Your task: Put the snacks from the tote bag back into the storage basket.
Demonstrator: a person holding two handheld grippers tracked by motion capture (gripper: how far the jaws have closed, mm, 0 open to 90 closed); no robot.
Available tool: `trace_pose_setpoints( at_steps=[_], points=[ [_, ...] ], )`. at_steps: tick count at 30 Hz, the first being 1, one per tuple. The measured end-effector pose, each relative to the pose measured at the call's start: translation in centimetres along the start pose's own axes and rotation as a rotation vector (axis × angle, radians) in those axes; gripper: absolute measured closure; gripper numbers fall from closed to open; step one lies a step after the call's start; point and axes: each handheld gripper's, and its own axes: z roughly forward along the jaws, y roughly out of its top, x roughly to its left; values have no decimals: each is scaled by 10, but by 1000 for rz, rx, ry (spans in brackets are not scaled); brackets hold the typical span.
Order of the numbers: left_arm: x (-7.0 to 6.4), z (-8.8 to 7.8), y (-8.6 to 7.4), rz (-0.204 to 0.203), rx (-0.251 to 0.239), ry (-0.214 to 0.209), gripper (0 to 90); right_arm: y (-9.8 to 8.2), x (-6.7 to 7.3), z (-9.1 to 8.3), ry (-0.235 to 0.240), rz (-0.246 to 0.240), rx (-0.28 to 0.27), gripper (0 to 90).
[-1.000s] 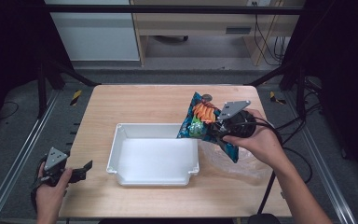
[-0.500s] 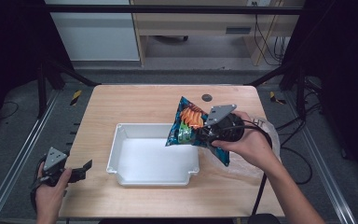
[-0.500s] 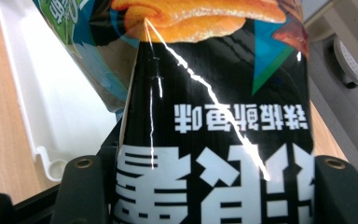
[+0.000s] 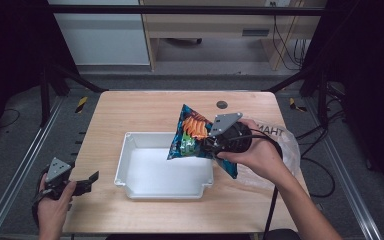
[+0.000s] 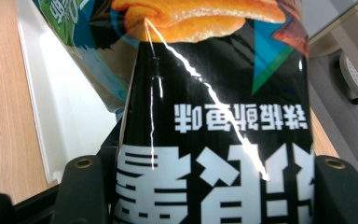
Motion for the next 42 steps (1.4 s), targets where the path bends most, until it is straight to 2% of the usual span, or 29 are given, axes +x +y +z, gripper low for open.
trace_pose_setpoints(
  at_steps=[3, 6, 16, 26, 42],
  points=[
    [3, -2, -1, -17, -7, 11, 34, 2, 0, 3, 4, -6, -3, 393],
    [4, -2, -2, -14, -9, 17, 35, 5, 2, 8, 7, -7, -4, 393],
    [2, -2, 0, 6, -5, 5, 42, 19, 8, 19, 23, -23, -11, 394],
    [4, -2, -1, -12, -5, 0, 41, 27, 6, 37, 36, -25, -17, 393],
    [4, -2, 0, 0, 1, 2, 51, 41, 20, 52, 75, -61, -4, 393]
  ],
)
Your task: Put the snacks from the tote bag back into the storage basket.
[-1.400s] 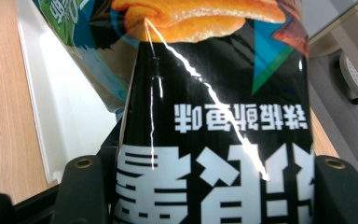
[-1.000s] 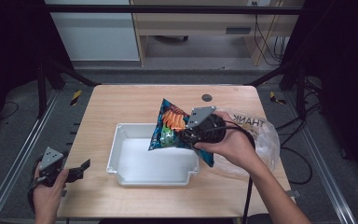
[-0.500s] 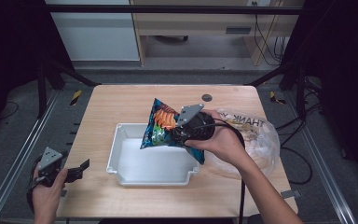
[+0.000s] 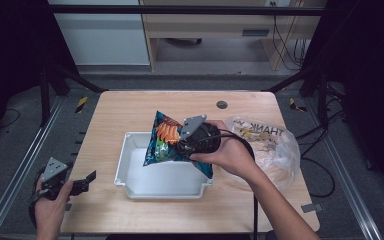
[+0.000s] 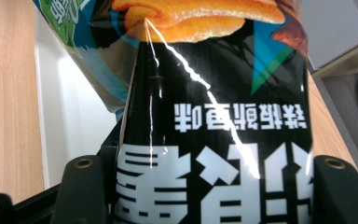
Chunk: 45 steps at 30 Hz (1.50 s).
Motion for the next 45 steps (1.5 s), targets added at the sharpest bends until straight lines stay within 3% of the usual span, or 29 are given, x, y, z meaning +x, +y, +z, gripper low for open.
trace_pose_setpoints(
  at_steps=[10, 45],
  points=[
    [0, 0, 0, 1, -1, 0, 52, 7, 7, 7, 31, -32, 2, 394],
    [0, 1, 0, 3, 1, 1, 53, 16, 25, 37, 110, -77, 21, 393]
  ],
)
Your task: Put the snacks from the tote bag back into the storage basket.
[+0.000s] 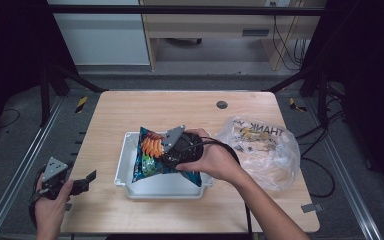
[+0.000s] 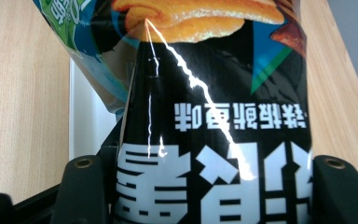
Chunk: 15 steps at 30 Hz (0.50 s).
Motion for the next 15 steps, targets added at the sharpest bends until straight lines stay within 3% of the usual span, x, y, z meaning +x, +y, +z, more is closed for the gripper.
trace_pose_setpoints(
  at_steps=[15],
  points=[
    [-1, 1, 0, -1, 0, -1, 53, -1, 3, 11, 19, -14, 20, 393]
  ],
)
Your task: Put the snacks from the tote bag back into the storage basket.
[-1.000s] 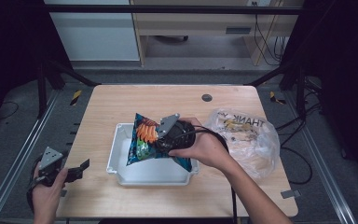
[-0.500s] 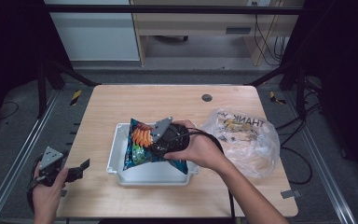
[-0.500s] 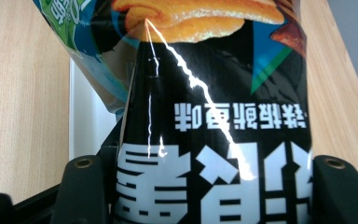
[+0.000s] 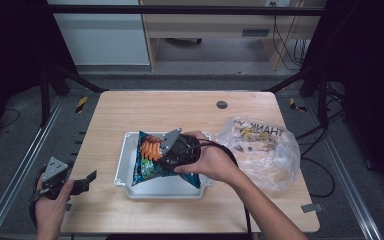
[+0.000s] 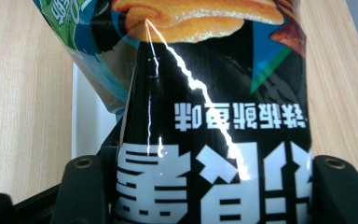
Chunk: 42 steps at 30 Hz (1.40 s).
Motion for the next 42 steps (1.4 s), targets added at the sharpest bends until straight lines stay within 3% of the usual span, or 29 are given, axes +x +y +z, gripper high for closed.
trace_pose_setpoints(
  at_steps=[42],
  points=[
    [0, 1, 0, 9, 5, -1, 53, -8, 5, 29, 43, -3, 45, 394]
  ],
)
